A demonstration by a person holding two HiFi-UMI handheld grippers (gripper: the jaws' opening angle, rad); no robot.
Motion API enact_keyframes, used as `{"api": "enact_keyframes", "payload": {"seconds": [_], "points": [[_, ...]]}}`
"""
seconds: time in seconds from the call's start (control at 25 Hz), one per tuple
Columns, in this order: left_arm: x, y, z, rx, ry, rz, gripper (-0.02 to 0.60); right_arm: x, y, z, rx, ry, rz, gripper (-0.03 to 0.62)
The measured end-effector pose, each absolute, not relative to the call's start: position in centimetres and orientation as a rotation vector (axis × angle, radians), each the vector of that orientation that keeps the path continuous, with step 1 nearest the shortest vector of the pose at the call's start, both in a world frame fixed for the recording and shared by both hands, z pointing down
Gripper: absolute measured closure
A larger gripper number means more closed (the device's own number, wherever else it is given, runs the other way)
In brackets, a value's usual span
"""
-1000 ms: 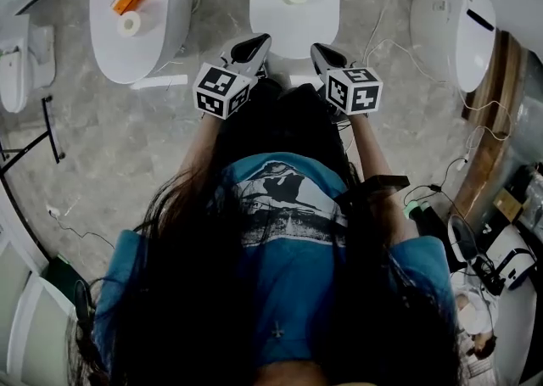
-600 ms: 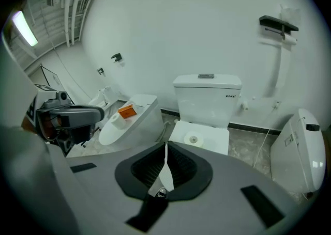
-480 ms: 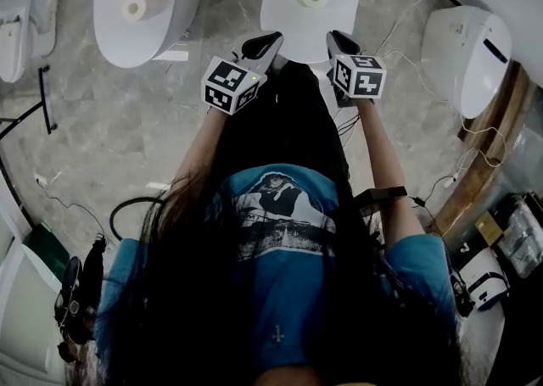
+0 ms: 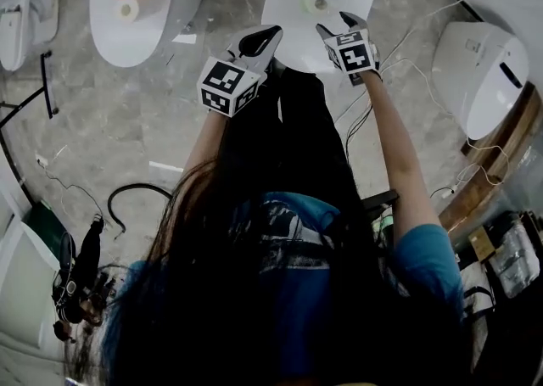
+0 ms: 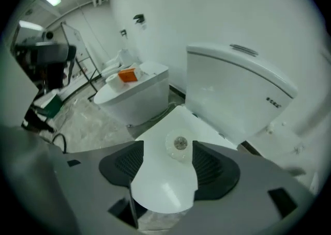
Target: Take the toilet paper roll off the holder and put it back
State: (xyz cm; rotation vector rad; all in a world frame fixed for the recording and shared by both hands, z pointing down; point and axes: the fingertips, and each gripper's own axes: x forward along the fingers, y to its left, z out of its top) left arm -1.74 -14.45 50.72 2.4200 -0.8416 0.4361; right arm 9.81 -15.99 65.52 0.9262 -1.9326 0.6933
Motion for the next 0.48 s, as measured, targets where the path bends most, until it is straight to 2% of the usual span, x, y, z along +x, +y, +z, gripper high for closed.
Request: {"api": "enact_keyframes", "payload": {"seconds": [0.2, 0.48], "points": [[-0.1, -16.9, 52.5, 2.421, -0.871, 0.439, 0.580, 9.5, -17.3, 71.3, 0.678, -1.876, 0.461, 0.219], [0.9, -19.1, 55.9, 2.398, -0.911, 0.436, 0.580, 9.5, -19.5, 77.4, 0.566, -1.800, 0.305, 0.178]]}}
